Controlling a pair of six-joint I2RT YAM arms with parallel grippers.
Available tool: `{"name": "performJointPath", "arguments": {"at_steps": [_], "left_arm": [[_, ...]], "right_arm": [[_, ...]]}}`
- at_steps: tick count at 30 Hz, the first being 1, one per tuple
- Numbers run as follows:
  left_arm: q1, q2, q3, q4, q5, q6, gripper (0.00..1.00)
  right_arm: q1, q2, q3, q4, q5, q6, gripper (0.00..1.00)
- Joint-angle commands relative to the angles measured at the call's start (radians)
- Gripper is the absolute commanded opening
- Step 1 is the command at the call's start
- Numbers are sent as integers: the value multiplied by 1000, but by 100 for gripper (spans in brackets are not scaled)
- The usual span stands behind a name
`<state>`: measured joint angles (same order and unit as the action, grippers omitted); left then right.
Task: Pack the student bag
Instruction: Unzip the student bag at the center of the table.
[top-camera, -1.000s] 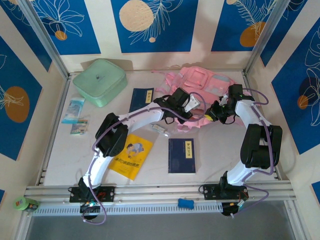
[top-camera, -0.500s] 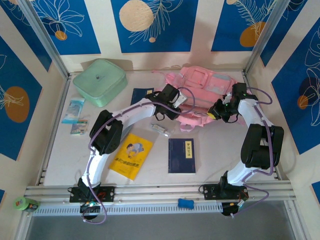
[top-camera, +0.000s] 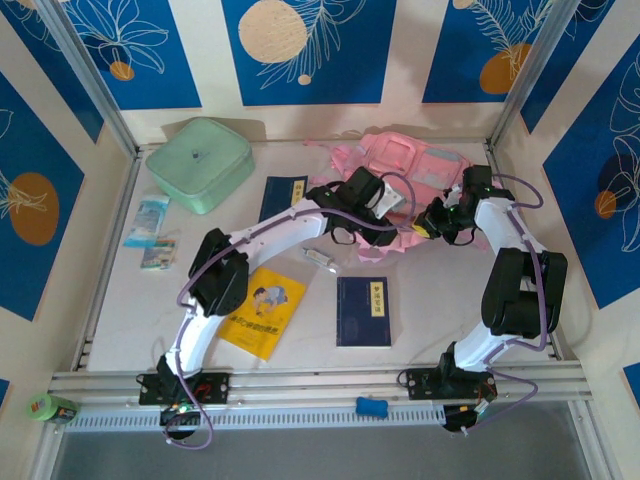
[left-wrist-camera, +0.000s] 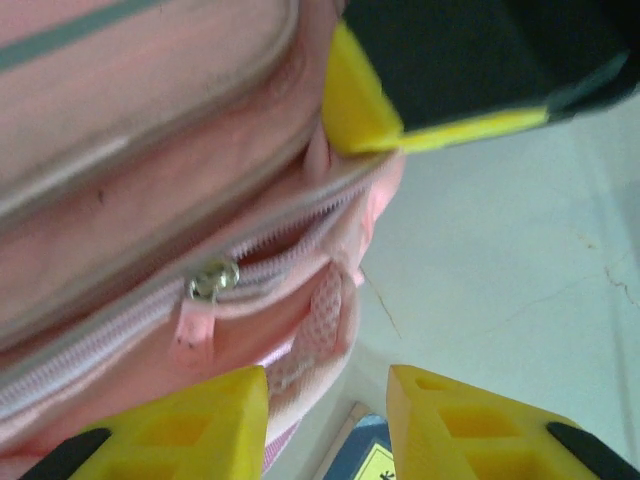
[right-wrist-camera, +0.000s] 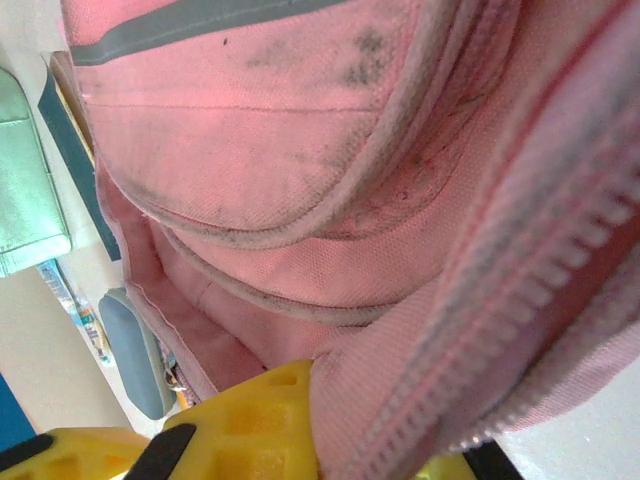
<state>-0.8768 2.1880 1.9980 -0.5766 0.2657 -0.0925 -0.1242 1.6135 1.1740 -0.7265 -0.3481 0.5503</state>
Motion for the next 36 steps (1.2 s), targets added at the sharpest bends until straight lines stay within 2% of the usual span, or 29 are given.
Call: {"name": "performJointPath", "arguments": {"at_steps": [1,12,17,28,36], "left_arm": [[9,52,85,-89,-21,25,36],[15,84,91,-77,-78,0,37],[19,113,102,-47,-67,-23,38],[33,122,81,0,-174,-85,41],[38,168,85,84,-49,-101,42]], "right_arm": [[14,-32,11,36,-64,-2,0],[12,-37,7,34,-67,-4,0],[13,-35,4,36,-72,-2,0],[13,-39,4,33,-73,-6,0],[14,-37,-6,42,-80,-4,0]]}}
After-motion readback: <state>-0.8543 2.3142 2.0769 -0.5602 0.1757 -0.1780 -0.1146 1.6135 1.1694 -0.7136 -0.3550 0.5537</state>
